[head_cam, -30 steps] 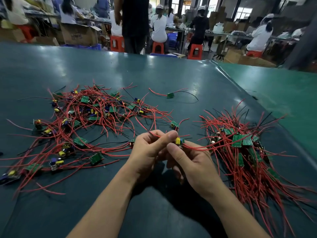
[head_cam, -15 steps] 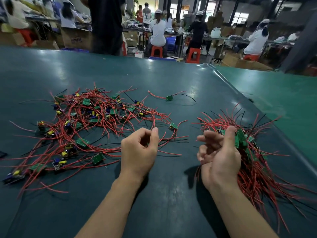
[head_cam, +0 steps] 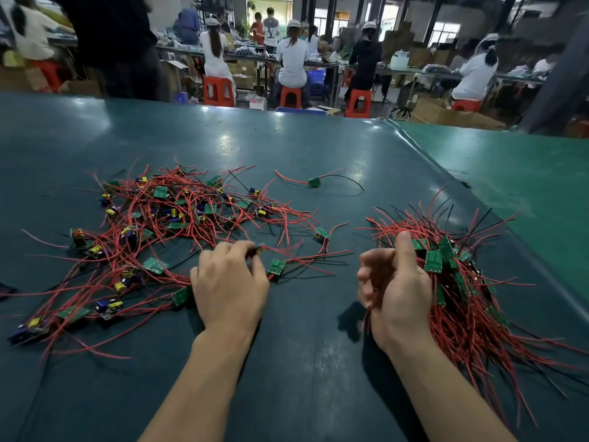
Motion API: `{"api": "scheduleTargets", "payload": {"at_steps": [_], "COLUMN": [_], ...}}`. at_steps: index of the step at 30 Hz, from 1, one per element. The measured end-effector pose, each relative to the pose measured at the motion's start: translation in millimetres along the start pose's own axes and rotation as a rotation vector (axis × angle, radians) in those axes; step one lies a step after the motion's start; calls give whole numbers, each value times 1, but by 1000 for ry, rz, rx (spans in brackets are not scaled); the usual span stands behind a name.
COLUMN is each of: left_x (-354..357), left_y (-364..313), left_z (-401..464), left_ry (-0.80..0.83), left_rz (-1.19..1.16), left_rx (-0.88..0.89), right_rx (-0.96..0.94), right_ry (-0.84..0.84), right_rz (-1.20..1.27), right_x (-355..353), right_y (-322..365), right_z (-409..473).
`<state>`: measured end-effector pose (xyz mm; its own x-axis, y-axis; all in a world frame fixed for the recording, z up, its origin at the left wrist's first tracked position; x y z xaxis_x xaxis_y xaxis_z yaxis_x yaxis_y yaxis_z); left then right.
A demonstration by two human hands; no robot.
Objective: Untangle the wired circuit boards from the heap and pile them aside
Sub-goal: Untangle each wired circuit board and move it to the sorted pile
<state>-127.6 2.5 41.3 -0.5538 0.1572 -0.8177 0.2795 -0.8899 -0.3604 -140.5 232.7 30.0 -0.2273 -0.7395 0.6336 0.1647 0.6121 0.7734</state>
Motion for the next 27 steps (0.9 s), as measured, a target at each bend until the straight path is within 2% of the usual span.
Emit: {"api": "scheduleTargets", "payload": {"at_steps": [3,5,6,7,9,10,13,18,20,22,25,27], "left_x": [-24,-34,-32,-23,2,11,25,32,33,33,33,34], "left_y": [-7,-8,-6,-5,-20,-29,-46,-65,-68,-68,-62,-59], "left_z": [-4,-8,-6,-3,-4,-8,-24,-47,-50,-48,-41,-39], "left_ry": [-293,-382,-333,-202,220,411,785,1077,1090,1015,870,866], "left_rz": [-259,-472,-649,-901,-1431,-1543,-1454,-1323,-1336,-1382,-1539,-1625], "left_rx": [45,29,-21,-107,-293,-351,-324,-126,-126,-177,-345,-434], "right_rx": [40,38,32,28,26,28,24,112,145,160,100,55], "right_ry": [98,212,273,330,390,394,376,352,352,336,330,381], "right_rz": [-179,-334,-380,-401,-406,-390,-303,-257,-229,-190,-295,-331], "right_x": [6,13,17,20,26,27,26,20,18,17,17,23], "right_y": [-10,-17,-20,-23,-24,-24,-22,-21,-22,-21,-22,-23], "right_z": [-3,-8,-12,-15,-18,-17,-14,-10,-8,-7,-6,-11]}}
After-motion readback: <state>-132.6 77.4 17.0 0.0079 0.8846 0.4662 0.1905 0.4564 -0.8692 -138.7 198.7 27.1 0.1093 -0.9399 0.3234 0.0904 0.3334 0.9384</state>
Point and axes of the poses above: each hand's wrist, its own z-axis towards the middle knuckle, its own x-axis out of the palm, y = z × x, the point moved 7 cm from there along z, towards the middle knuckle, and after that the axes turned 14 degrees about z, right-handed, at the moved point
